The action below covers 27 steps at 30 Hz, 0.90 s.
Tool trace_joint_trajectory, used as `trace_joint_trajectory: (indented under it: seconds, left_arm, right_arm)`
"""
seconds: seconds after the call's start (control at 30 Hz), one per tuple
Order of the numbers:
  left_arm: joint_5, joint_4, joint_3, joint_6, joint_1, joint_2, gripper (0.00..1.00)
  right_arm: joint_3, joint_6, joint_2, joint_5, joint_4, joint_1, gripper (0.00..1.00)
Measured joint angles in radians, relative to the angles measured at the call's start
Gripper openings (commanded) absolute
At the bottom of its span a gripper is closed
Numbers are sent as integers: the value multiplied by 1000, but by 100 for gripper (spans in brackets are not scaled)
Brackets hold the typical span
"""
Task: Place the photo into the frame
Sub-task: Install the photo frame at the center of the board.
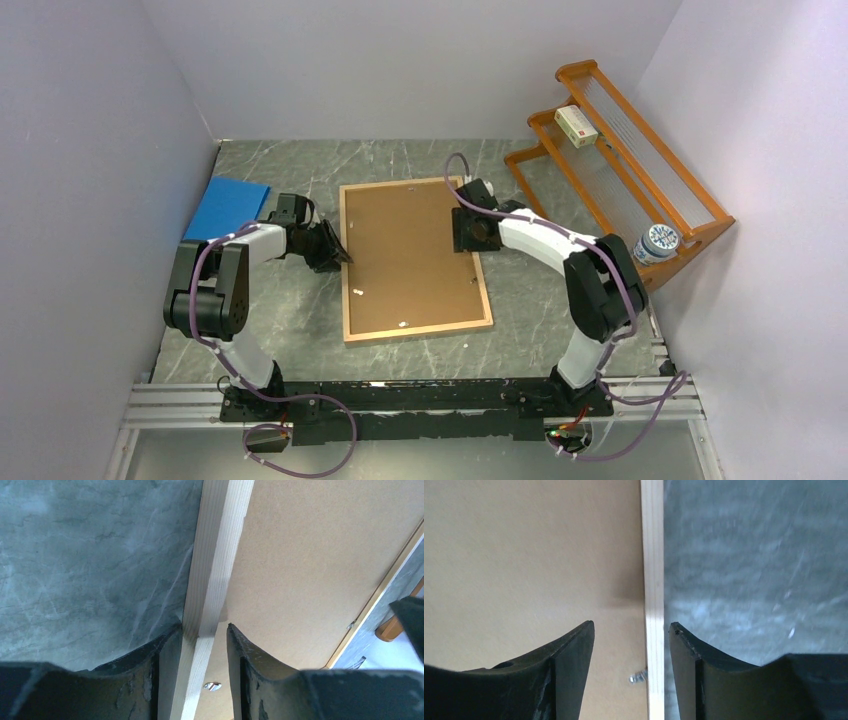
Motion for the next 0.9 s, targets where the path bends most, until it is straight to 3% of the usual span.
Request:
trace_joint_trajectory:
  seconds: [0.3,0.57,0.77,0.9]
  left_arm:
    - [-1,-4,8,0,-6,1,48]
    - [-3,-15,16,1,-6,8,46]
    - [-5,-19,18,2,-6,9,45]
    - [-6,-21,19,5,-6,10,45]
  right_arm:
    - [222,-69,211,40,72,-37,68]
    - [328,-111,332,40,85,-78,68]
    - [386,-118,385,37,101,-93,64]
    - [397,-117,400,34,127,-101,53]
